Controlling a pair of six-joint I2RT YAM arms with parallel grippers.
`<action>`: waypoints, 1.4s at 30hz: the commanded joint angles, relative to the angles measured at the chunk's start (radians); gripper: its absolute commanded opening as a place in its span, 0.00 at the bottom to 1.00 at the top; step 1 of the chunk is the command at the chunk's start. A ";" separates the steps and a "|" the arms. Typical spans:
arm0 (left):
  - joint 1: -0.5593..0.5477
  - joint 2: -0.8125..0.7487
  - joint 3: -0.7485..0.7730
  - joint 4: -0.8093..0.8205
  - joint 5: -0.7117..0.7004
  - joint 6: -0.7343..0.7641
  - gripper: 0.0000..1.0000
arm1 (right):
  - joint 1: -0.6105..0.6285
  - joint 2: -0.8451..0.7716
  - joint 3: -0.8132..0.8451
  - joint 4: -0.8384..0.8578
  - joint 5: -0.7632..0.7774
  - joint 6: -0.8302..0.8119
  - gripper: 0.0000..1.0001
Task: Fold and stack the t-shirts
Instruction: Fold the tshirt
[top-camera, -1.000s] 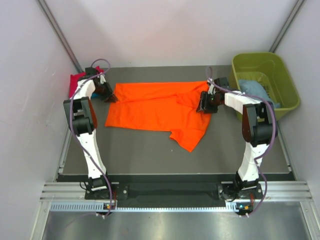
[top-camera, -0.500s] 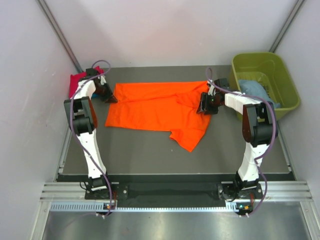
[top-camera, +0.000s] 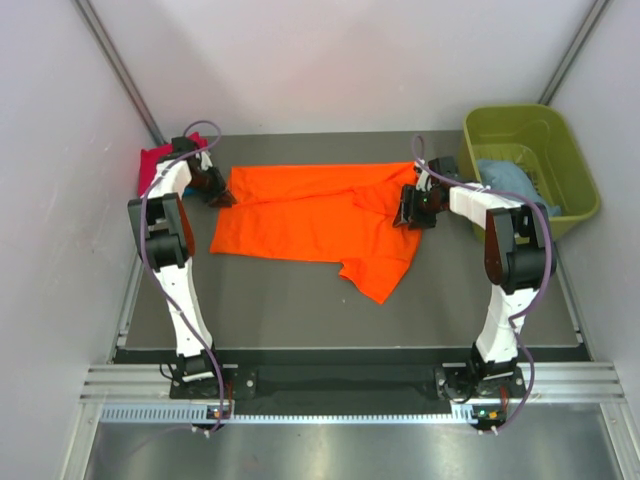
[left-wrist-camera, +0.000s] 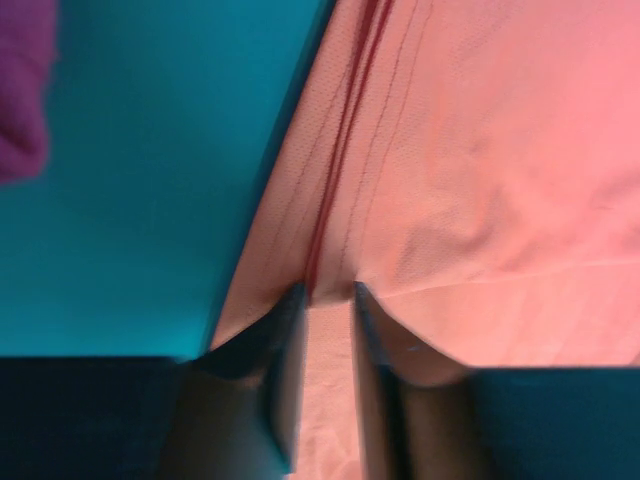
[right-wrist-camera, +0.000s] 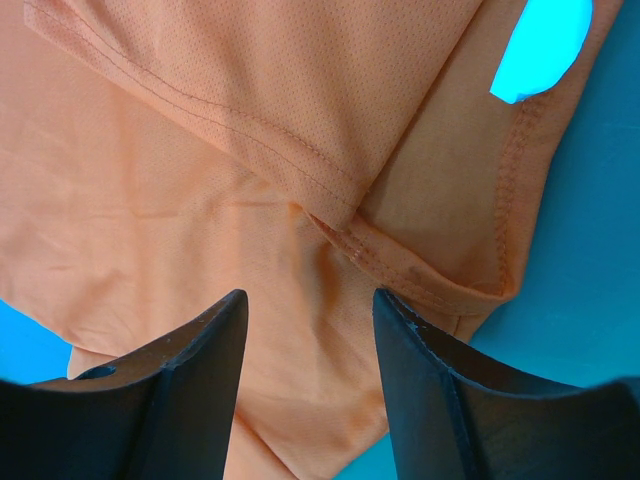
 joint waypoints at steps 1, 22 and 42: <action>-0.012 -0.002 -0.013 0.013 -0.018 0.008 0.27 | -0.008 -0.015 -0.005 0.019 0.031 -0.016 0.54; 0.048 -0.056 0.017 -0.007 -0.082 0.046 0.00 | -0.013 -0.004 -0.022 0.011 0.100 -0.054 0.54; 0.068 -0.067 0.061 -0.003 -0.142 0.055 0.00 | -0.011 0.019 -0.012 0.013 0.126 -0.073 0.53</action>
